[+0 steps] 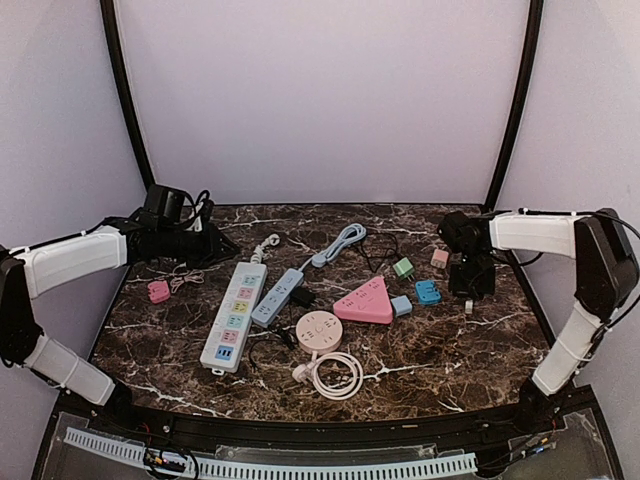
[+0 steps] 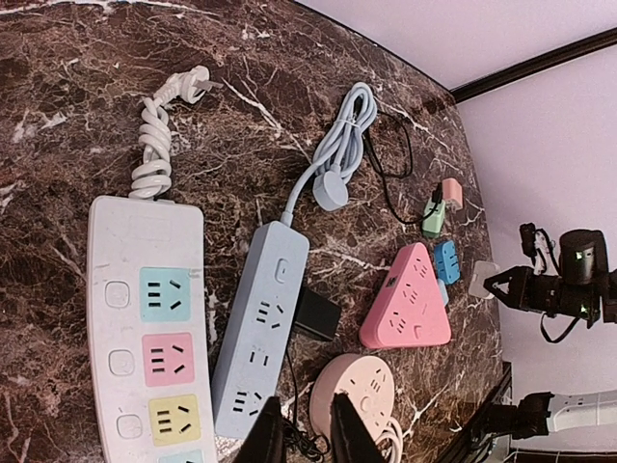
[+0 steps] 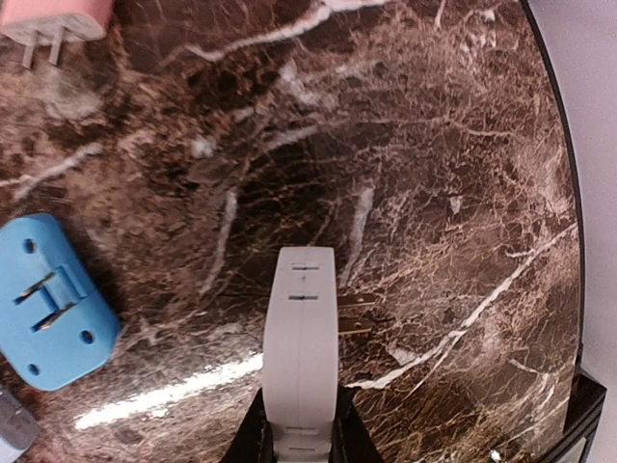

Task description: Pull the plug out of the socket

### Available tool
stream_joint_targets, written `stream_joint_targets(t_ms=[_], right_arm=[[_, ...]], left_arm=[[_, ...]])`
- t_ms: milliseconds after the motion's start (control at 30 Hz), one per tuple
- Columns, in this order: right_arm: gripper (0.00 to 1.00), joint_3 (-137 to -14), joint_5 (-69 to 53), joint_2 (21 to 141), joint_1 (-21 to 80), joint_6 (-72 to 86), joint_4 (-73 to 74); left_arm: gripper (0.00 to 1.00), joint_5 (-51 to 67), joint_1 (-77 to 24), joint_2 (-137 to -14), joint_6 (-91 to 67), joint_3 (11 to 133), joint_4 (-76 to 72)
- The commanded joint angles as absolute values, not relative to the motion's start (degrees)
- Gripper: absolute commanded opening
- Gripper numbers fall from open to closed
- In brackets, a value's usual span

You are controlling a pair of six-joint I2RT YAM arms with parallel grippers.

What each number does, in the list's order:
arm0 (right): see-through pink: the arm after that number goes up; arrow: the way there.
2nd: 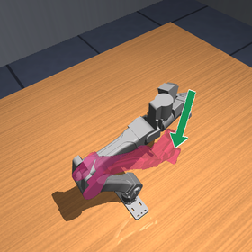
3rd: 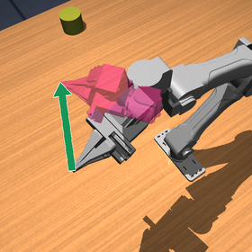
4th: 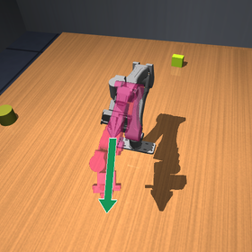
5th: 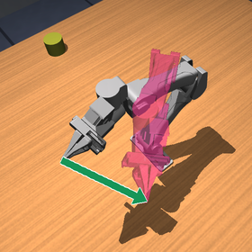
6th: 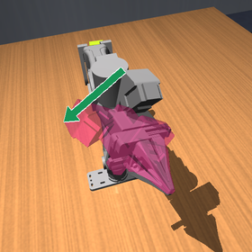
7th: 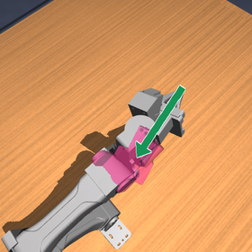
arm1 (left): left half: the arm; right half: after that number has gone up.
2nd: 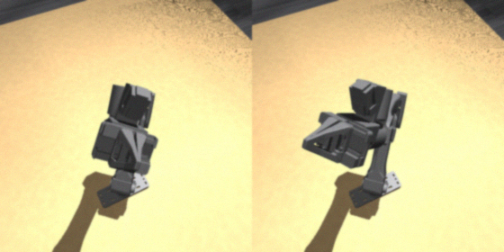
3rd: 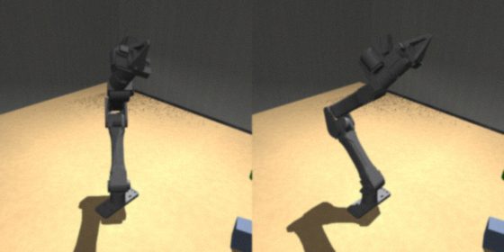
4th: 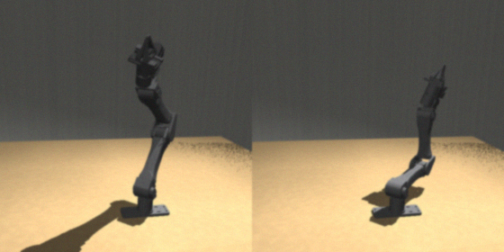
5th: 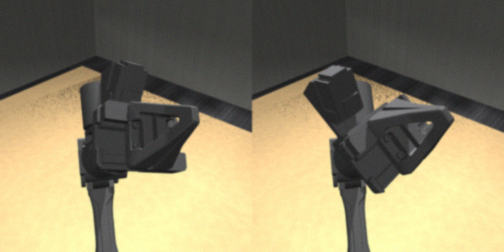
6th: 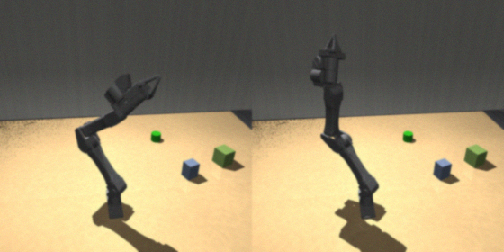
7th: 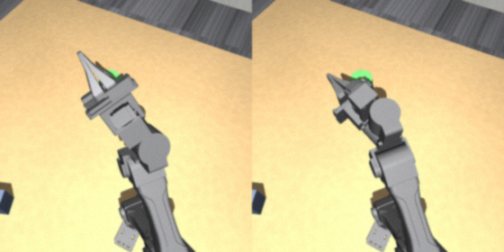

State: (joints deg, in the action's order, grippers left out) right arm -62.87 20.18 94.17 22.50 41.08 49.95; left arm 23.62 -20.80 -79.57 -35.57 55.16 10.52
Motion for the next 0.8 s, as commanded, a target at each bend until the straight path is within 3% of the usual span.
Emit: stream_joint_targets(t_ms=[0,167,533,767], right_arm=[[0.0,-65.3,24.8,98.7,22.1,42.1,52.9],[0.08,-66.8,25.6,102.5,22.1,41.0,52.5],[0.46,-66.1,21.1,102.3,22.1,38.5,46.5],[0.74,-64.2,19.7,95.2,22.0,36.8,42.3]], left_arm=[[0.17,24.7,-21.0,-77.4,-34.5,56.2,11.7],[0.17,24.5,-21.0,-77.1,-34.6,55.7,11.6],[0.18,23.7,-21.0,-76.7,-35.0,55.5,12.1],[0.22,22.3,-21.0,-75.9,-34.8,55.4,12.9]])
